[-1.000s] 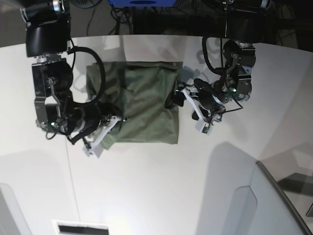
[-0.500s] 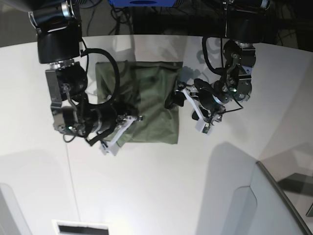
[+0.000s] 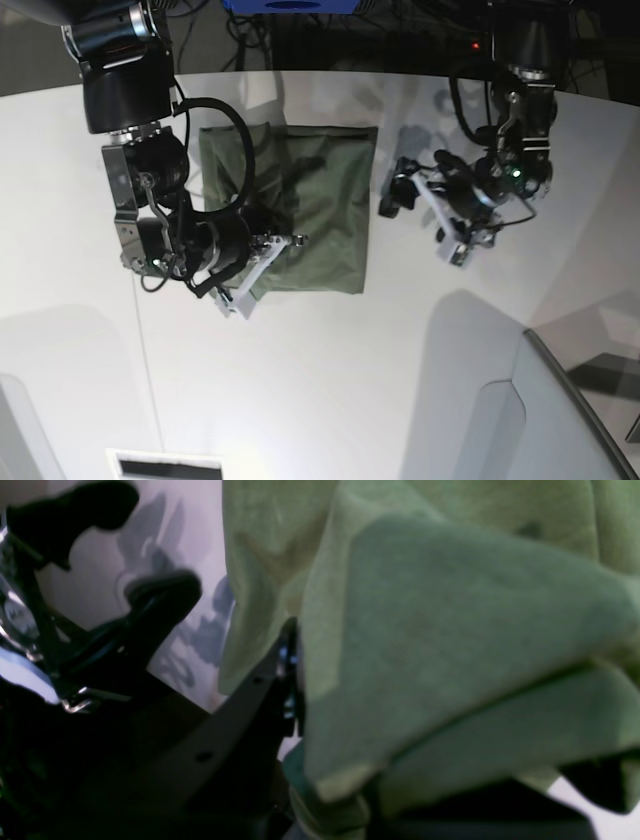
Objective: Layout the t-shirt on the table in an organized manner, then fold the t-shirt properly
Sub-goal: 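Press the folded square flat with the right gripper, withdraw the left gripper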
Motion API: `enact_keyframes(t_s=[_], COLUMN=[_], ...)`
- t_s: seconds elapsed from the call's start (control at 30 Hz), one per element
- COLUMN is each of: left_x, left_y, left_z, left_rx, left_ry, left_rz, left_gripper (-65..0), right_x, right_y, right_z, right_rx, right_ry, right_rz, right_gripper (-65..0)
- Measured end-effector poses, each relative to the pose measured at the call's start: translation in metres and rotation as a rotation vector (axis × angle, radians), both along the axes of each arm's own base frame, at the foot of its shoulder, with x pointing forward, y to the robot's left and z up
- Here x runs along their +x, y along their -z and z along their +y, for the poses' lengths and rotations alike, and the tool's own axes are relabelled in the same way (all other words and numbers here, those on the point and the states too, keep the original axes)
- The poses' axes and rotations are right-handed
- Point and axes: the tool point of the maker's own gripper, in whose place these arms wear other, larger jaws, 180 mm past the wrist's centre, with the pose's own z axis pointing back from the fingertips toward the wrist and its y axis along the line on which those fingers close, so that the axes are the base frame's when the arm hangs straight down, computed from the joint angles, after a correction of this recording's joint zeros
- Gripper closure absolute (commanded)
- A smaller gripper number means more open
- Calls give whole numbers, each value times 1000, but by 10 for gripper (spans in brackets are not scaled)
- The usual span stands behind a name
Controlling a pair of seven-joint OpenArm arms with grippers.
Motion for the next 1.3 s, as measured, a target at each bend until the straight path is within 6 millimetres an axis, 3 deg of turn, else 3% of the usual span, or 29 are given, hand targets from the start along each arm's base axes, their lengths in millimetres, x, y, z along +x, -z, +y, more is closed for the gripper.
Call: enact_keyframes(t_s=[0.17,0.27,0.33,0.5,0.83,1.1,1.3], left_x=[-10,-30,-43,-49,-52,-52,-52], left_y=[-8,2,7,-9,-6,-5,-4], left_z=[60,93,105,127,124,123,123], left_rx=[83,217,238,165,152,150,150], left_ry=[-128,-136,-155,-270,-275,-273,-273], left_rz=[-21,26,47,-77,-69,-67,-66], left_gripper=[-625,-625,-625,-625,-625,-625,-625], right_x=[2,2,2,-2,3,19,20], right_y=[6,6,5,13,19,12,12], right_z=[6,10,13,14,21,23,23], right_rx=[10,14,20,17,26,38,39], right_ry=[56,56,55,55,70,97,99], right_rz=[38,41,40,72,88,35,32], right_gripper=[-2,-2,-2,-2,-2,-2,-2])
